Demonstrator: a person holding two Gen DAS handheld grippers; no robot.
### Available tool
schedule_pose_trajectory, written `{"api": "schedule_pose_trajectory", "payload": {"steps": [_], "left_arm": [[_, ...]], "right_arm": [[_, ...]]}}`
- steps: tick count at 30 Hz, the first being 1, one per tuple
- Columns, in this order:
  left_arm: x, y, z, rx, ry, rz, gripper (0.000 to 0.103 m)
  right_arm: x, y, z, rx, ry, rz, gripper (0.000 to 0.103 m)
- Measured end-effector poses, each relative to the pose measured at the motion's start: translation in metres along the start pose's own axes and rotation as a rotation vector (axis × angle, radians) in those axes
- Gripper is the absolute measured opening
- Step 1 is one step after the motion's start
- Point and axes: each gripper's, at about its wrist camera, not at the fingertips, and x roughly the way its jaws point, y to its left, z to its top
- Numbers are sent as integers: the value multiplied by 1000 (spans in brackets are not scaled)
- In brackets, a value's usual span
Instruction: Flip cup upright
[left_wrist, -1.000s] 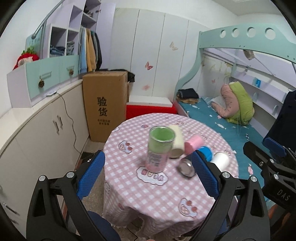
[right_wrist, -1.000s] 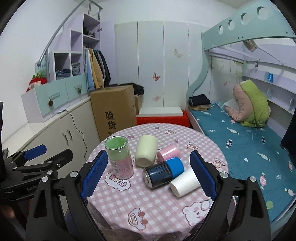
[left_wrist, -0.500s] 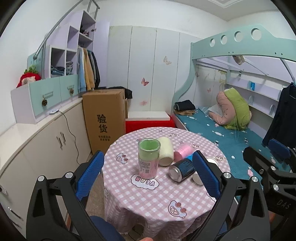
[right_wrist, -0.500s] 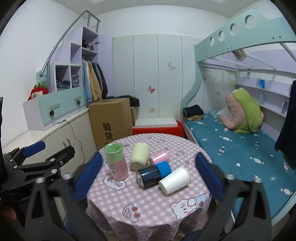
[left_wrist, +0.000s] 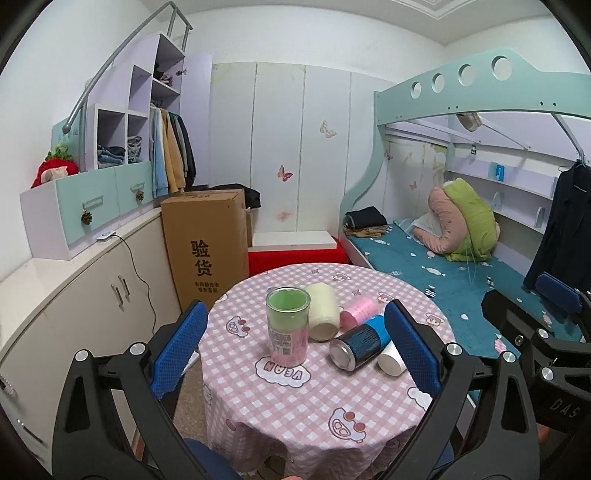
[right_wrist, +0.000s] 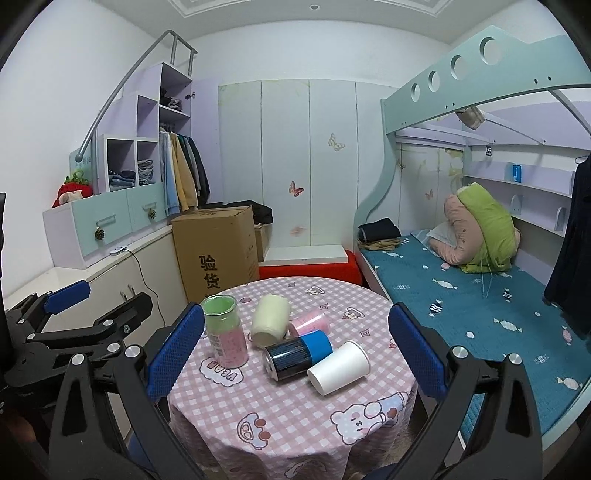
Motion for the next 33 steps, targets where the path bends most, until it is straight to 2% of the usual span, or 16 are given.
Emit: {"api": "schedule_pose_trajectory", "payload": {"steps": [33], "left_arm": [[14,4,13,5,-34,24,97]], "right_arm": [[19,-1,8,-4,8,5,96]]}}
